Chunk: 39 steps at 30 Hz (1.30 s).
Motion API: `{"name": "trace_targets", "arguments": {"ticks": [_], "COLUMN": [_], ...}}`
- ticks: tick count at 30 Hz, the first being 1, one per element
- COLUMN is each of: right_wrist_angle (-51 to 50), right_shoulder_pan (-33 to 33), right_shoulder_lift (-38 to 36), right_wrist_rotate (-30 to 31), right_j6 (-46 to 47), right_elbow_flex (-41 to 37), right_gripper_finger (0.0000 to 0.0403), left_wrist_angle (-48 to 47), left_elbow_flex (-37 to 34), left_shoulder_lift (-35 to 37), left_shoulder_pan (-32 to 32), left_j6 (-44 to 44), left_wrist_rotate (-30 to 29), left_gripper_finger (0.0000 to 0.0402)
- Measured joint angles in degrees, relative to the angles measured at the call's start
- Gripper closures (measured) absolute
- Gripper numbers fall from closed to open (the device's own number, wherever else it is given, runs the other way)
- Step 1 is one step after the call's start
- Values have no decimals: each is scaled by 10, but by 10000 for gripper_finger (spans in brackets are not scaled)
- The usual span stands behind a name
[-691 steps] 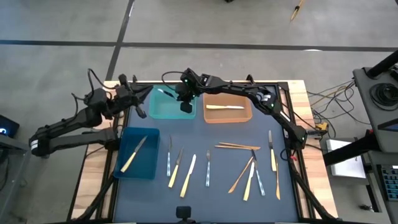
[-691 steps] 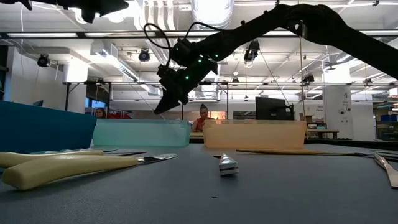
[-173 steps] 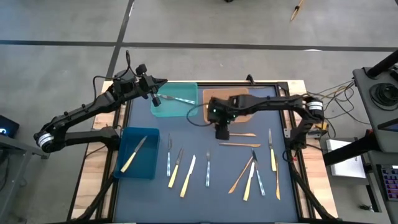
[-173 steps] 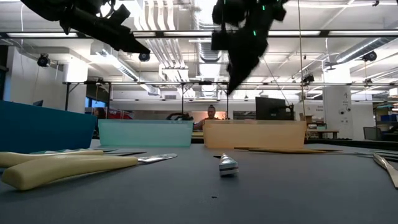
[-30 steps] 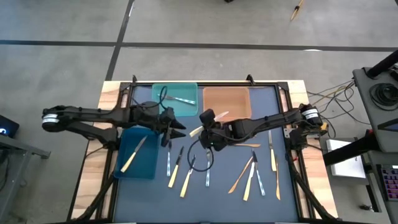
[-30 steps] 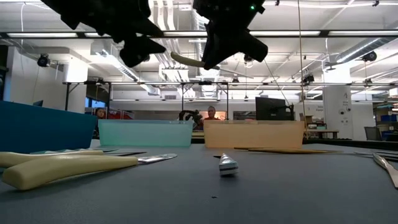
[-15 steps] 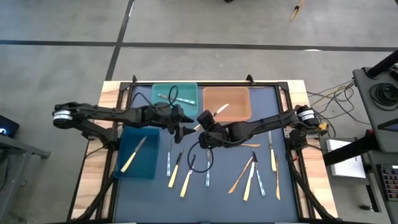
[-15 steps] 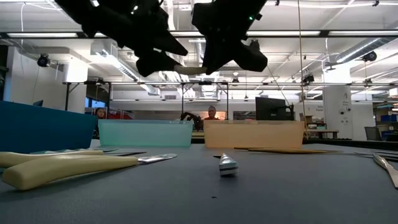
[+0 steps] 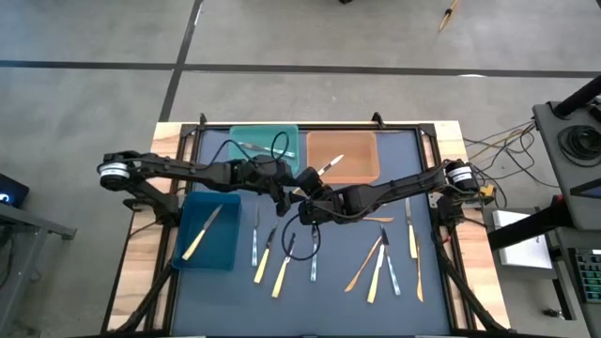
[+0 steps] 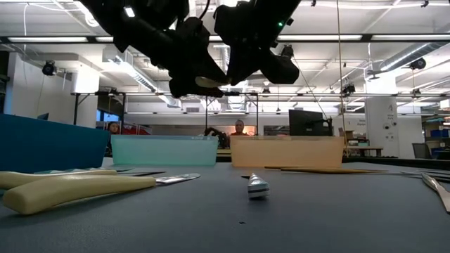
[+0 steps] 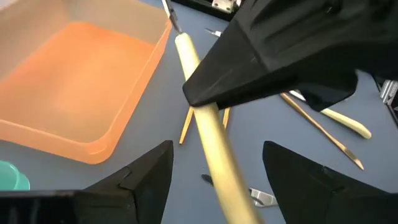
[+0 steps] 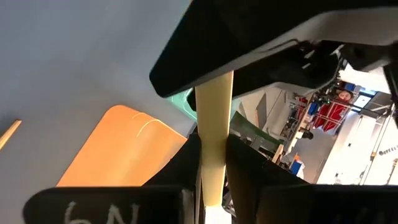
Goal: Sort silverware by color (type)
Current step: Put the light yellow knife into the blue bin
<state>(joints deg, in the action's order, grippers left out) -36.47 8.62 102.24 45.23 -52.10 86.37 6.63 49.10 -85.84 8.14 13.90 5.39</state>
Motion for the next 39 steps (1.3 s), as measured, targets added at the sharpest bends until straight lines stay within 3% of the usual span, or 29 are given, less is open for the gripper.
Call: {"name": "trace_targets", "arguments": {"ticks": [4,9,10,17,22,27,34,39], "right_wrist_angle": [0,3,3,12,14,10,12,16], "right_shoulder_pan": [0,0,1,0,0,0,-17,-38], "right_shoulder_lift": [0,0,0,-1,-23,-57,-105,-129], "right_wrist_rotate": [0,-2,1,54,55,47,-34,-73], "right_j6": [-4,-10,-12,5,52,92,146,165], "right_elbow_flex": [0,0,0,0,0,0,0,0], "right_gripper_finger": [361,335,329,311,309,310,314,320], "left_wrist_angle": [0,-6,-5,0,-13,-126,-301,-458], "left_elbow_flex": [0,0,0,-1,-8,-10,-10,-10], "left_shoulder_lift": [3,5,5,16,49,109,221,300], "left_shoulder_pan": [0,0,1,0,-1,0,-19,-41], "left_j6": [-9,-14,-16,-31,-38,-16,71,190], "left_wrist_rotate": [0,-5,-1,-18,-23,-60,-71,-70], "left_gripper_finger": [235,362,372,372,372,372,372,372]}}
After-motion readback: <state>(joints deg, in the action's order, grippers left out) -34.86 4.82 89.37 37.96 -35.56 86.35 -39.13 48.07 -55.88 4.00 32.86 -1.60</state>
